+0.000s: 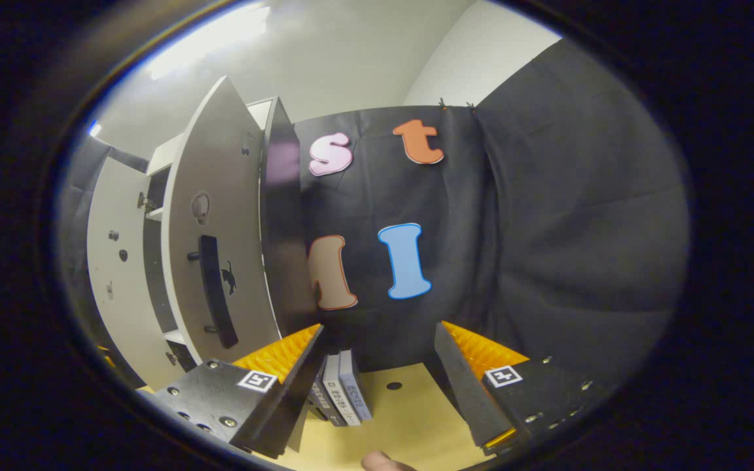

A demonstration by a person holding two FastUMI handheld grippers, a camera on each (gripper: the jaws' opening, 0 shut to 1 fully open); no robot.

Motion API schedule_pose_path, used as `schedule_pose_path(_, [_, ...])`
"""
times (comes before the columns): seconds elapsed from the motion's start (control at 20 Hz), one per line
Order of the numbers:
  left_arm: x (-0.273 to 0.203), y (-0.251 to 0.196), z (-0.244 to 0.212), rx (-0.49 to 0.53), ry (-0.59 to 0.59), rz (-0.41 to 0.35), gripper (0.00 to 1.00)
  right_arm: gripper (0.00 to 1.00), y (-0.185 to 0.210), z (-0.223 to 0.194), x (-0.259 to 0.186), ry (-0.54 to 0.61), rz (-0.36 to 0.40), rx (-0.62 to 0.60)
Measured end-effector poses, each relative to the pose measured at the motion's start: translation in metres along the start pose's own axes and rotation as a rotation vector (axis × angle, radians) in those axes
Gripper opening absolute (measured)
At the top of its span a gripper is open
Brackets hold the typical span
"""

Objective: Grab one shoe with the right hand and put it into the shoe cabinet, grab the other shoe with the left hand and put it into the shoe cabinet; then close the right door with the right hand and the left door with the left hand.

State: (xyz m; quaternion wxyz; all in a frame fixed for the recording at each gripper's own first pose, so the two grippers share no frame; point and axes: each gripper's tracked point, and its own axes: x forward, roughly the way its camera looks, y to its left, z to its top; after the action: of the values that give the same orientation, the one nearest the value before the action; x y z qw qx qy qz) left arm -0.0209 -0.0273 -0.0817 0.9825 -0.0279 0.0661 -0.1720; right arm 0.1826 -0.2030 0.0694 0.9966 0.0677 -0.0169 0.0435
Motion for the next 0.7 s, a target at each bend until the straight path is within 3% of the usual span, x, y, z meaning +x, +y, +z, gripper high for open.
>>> schedule_pose_path(0.15, [-0.02,0.011,-0.008,-0.004,0.032,-0.008,0.96,0.95,0.021,0.009,0.023,0.038,-0.007,-0.088])
schedule_pose_path(0.2, [-0.025,0.015,-0.009,-0.002,0.034,-0.005,0.96,0.99,0.035,0.013,0.03,0.044,0.011,-0.111])
schedule_pose_path(0.55, [-0.044,0.051,-0.002,0.007,0.002,0.026,0.96,1.0,0.104,0.014,0.049,0.06,0.078,-0.184])
schedule_pose_path(0.7, [-0.056,0.062,-0.004,0.011,0.003,0.034,0.96,0.94,0.119,0.016,0.047,0.05,0.09,-0.207])
